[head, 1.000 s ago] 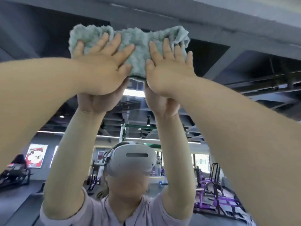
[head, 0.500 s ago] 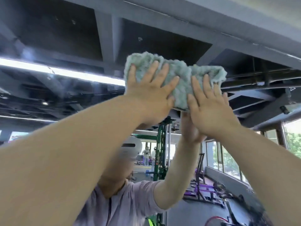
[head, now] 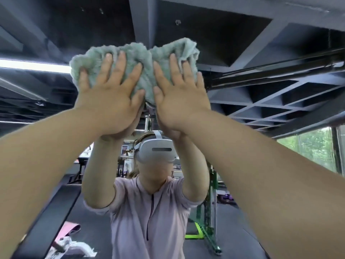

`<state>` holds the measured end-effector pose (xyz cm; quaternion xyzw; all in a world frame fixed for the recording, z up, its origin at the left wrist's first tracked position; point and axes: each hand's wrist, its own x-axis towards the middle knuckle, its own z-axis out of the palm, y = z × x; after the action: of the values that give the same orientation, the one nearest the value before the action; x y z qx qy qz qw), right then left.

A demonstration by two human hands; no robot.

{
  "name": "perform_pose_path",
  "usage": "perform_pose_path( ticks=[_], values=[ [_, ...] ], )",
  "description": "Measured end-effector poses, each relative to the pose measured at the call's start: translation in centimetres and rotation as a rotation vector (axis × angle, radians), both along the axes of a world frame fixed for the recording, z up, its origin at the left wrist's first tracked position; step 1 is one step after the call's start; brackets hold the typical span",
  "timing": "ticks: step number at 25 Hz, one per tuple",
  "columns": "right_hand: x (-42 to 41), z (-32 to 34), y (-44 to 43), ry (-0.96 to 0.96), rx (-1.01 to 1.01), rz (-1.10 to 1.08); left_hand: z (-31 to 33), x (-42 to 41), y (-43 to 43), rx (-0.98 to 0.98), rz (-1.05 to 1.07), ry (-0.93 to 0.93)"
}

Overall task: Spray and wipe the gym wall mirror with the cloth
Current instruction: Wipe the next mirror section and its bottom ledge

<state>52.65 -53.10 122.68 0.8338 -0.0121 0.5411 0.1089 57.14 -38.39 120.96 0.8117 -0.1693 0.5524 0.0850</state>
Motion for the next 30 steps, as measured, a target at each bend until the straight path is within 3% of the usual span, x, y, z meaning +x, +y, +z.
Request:
perform_pose_path(
  ticks=[4, 10, 16, 20, 22, 25, 28, 30],
  values=[
    [-0.6, -0.5, -0.5, 0.023, -0.051, -0.032, -0.8, -0.2, -0.7, -0.032, -0.056, 0.043],
    [-5.8, -5.6, -12.5, 0.027, 0.243, -0.209, -4.1, -3.6, -12.5, 0.285, -0.152, -0.065],
    [-4.4, -5.9, -11.7, -0.066, 0.333, -0.154, -4.5, -3.0, -12.9, 0.371, -0.113, -0.146],
    [-3.0, -4.4, -7.1, 0.022, 0.146, -0.08, -3.7, -1.5, -7.3, 0.217, -0.046, -0.114],
    [-2.0, -5.5, -4.0, 0.077, -0.008, -0.005, -5.8, -0.7, -4.0, 0.065, -0.029, -0.117],
    [-1.3, -7.6, -2.4, 0.144, -0.175, 0.071, -9.6, -0.9, -2.5, -0.093, 0.016, 0.019],
    [-2.8, -6.2, -6.4, 0.133, -0.159, 0.043, -8.9, -2.3, -5.7, -0.153, -0.015, 0.106],
    [-4.4, -6.2, -10.7, 0.108, -0.047, -0.025, -7.7, -3.5, -8.8, -0.005, -0.029, 0.063]
  ],
)
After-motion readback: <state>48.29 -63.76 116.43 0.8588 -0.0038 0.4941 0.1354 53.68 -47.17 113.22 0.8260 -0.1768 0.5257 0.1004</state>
